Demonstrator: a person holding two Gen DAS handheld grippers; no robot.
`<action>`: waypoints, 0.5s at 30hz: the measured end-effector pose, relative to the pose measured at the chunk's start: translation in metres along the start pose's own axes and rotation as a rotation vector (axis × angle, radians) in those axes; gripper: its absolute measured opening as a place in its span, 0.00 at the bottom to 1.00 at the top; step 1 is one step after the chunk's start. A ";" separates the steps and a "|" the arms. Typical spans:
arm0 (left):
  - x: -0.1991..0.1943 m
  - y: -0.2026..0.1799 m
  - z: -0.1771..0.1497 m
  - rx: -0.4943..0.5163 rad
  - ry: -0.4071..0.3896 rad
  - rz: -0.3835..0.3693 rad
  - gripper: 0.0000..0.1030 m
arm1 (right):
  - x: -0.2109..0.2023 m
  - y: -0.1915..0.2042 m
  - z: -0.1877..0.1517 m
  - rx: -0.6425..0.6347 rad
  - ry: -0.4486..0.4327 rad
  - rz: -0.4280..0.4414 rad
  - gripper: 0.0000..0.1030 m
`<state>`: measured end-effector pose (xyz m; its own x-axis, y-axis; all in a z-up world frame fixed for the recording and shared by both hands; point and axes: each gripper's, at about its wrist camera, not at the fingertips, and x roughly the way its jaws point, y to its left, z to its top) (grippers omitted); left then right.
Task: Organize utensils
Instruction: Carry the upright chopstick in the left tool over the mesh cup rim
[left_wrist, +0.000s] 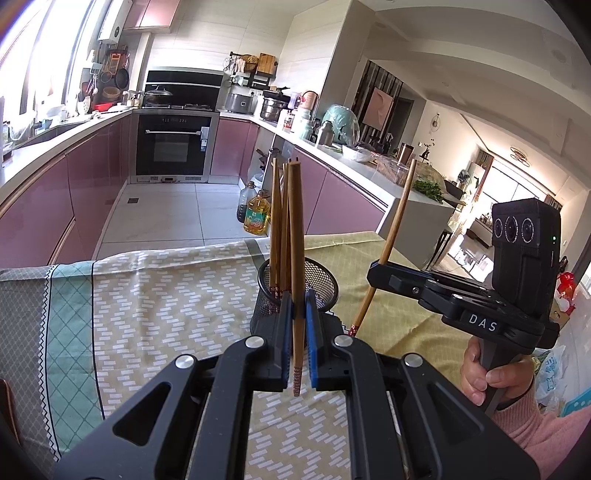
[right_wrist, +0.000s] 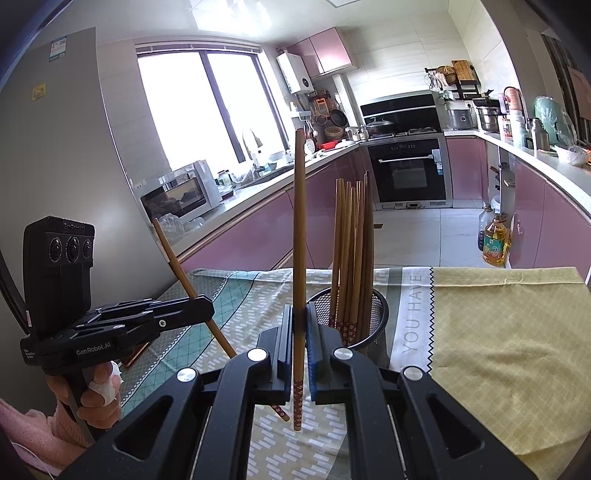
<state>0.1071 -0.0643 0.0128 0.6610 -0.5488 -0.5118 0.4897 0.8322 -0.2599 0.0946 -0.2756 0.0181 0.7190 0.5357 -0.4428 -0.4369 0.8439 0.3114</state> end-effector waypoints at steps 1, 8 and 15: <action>0.000 0.000 0.001 0.002 -0.002 0.000 0.07 | -0.001 0.000 0.000 -0.001 -0.002 0.000 0.06; -0.001 -0.002 0.006 0.010 -0.014 -0.003 0.07 | -0.001 -0.001 0.003 -0.008 -0.012 -0.001 0.06; -0.002 -0.005 0.006 0.016 -0.021 -0.002 0.07 | -0.001 0.000 0.005 -0.014 -0.016 0.000 0.06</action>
<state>0.1070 -0.0679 0.0202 0.6718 -0.5520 -0.4939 0.5001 0.8299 -0.2472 0.0966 -0.2761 0.0223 0.7276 0.5354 -0.4290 -0.4444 0.8442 0.2998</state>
